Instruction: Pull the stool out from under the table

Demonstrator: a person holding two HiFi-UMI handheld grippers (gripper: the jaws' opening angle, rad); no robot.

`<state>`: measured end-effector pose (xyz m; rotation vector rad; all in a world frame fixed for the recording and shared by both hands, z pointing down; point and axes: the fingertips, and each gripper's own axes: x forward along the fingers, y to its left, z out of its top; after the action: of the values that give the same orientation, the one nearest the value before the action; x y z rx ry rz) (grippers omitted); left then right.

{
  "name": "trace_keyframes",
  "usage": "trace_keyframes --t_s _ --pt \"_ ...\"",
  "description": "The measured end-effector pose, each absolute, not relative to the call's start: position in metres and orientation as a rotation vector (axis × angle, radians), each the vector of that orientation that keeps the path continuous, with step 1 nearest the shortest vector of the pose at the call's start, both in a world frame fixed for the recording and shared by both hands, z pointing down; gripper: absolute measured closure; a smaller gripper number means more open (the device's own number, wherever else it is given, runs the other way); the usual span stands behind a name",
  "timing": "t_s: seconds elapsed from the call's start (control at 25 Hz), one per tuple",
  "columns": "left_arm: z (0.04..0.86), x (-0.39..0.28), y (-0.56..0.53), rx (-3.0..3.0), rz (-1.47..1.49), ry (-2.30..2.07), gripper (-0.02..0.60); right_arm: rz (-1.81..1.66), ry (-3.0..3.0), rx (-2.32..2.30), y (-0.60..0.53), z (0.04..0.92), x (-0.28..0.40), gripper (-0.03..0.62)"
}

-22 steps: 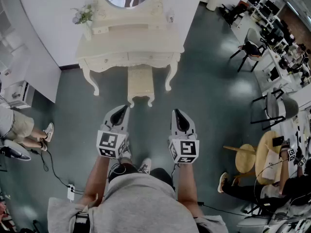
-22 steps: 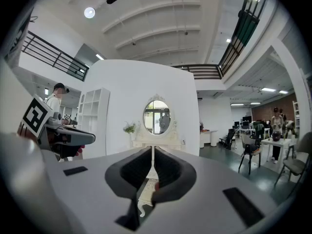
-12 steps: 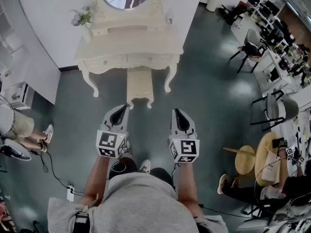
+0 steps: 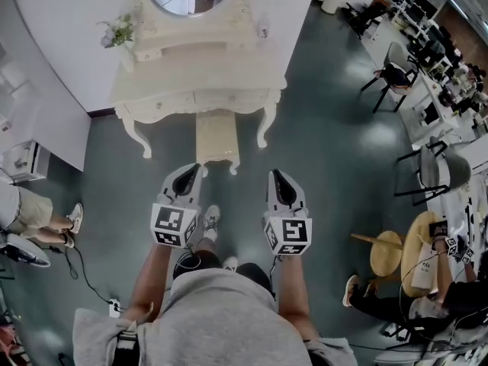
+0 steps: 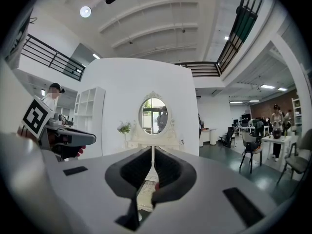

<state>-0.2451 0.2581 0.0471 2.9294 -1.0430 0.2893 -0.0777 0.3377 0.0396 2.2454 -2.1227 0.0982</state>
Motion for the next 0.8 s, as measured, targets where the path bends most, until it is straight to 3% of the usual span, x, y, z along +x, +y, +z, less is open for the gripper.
trace_keyframes --t_s 0.8 --pt "0.091 -0.197 0.026 2.857 0.389 -0.920 0.581 0.287 -2.032 2.261 0.112 0.080 -0.032 0.566"
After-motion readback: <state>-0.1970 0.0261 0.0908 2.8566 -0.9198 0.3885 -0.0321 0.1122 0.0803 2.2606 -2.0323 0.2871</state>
